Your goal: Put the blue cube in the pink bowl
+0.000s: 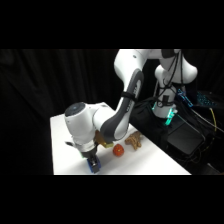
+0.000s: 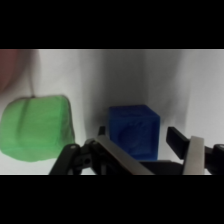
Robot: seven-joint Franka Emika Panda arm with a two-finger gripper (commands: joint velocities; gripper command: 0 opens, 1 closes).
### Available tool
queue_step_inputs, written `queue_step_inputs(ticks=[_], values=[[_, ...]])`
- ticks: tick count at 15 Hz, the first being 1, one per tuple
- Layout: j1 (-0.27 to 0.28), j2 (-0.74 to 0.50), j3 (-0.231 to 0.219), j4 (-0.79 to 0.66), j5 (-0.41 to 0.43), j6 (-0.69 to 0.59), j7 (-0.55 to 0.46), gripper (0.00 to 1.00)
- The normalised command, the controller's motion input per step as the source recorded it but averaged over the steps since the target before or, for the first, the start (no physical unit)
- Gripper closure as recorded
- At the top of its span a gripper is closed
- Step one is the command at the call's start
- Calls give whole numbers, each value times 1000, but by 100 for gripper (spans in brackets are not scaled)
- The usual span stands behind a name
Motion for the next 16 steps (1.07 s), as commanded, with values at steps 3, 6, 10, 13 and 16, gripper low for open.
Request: queue_step_inputs(ticks=[3,6,10,13,16], values=[[120,-27,-100,-31,-3,144,149,64],[114,-109,-104,-105,-18,83,149,76],[93,-303,-63,-231,-12,-21,94,78],[92,-506,-70,-344,-45,-109,90,78],[51,-547,-52,-368,-51,-164,68,78]])
